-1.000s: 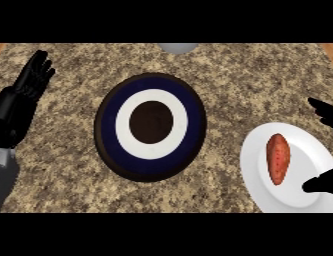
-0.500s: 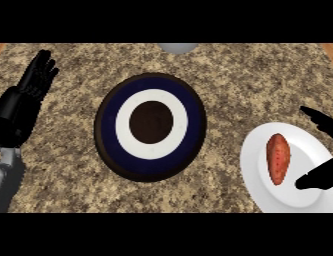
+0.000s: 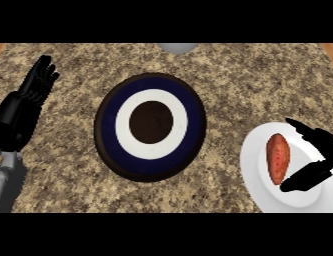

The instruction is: Pick the sweet potato from the plate and place it in the plate

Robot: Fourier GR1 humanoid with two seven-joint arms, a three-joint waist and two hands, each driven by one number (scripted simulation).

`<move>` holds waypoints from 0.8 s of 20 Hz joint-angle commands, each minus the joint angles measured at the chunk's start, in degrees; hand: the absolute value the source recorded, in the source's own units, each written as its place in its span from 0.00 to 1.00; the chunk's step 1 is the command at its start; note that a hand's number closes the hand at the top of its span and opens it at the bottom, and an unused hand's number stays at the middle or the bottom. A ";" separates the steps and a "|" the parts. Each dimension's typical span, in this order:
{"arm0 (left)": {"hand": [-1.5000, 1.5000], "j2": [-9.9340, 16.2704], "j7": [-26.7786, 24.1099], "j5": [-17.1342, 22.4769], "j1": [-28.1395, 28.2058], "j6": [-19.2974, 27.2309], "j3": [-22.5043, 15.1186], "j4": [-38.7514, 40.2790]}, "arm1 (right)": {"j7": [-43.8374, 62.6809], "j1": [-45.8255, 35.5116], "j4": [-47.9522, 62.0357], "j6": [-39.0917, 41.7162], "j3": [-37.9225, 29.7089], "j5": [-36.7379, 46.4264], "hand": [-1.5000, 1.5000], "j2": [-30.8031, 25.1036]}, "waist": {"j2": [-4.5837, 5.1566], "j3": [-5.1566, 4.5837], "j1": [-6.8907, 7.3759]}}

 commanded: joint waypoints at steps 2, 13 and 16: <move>0.50 -1.59 1.54 -1.52 -2.16 -0.07 1.19 0.22 | -5.34 0.07 5.40 0.85 0.13 4.50 0.00 4.53 | -0.01 0.01 -0.07; 0.50 -3.35 0.79 -4.32 -3.10 -1.70 2.51 1.87 | -10.00 -3.16 15.88 2.26 0.17 13.88 0.00 7.74 | 0.03 0.01 -0.06; 0.50 -4.08 1.10 -3.36 -0.23 -1.73 1.78 -1.20 | -17.54 -3.34 15.70 -8.01 -2.65 16.49 1.00 8.59 | 0.02 0.04 0.22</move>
